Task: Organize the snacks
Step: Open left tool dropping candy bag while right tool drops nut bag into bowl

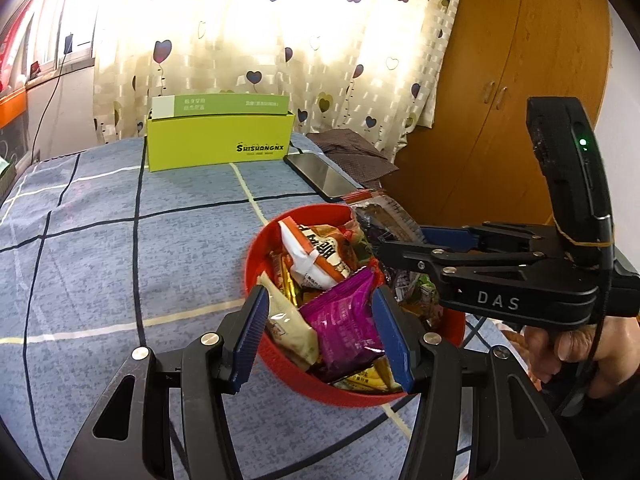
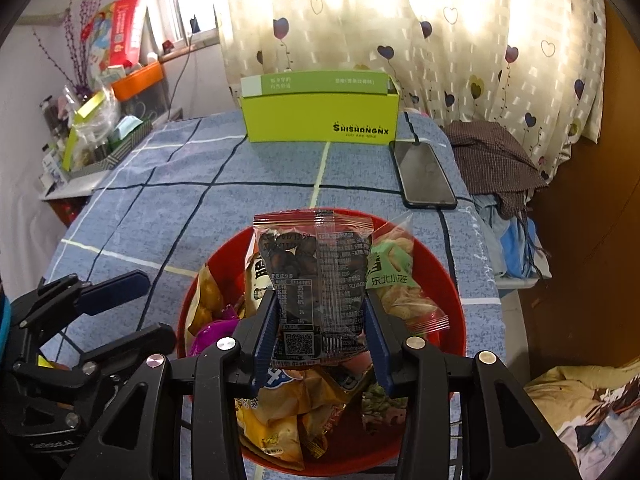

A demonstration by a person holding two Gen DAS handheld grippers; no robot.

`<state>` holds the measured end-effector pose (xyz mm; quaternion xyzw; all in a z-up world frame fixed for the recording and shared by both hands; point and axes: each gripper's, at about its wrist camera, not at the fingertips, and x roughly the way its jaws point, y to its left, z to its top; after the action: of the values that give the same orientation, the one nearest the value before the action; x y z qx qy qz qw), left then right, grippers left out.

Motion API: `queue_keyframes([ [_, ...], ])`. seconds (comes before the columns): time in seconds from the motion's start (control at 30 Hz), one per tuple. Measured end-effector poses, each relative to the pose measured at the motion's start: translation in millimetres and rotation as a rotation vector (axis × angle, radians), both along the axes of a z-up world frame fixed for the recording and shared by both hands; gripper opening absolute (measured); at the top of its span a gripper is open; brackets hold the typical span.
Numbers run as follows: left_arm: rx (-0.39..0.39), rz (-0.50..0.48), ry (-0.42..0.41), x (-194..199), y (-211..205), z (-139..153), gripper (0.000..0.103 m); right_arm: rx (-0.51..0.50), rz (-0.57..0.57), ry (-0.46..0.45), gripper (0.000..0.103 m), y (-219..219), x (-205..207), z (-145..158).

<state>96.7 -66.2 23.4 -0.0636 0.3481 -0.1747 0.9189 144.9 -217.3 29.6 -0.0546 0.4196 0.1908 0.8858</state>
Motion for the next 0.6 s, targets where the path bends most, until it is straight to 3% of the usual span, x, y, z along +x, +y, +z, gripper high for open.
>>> queue_keyframes([
  [0.6,0.059,0.037,0.044,-12.0,0.7,-4.1,0.055,-0.059,0.023,-0.069,0.056,-3.4,-27.2,5.6],
])
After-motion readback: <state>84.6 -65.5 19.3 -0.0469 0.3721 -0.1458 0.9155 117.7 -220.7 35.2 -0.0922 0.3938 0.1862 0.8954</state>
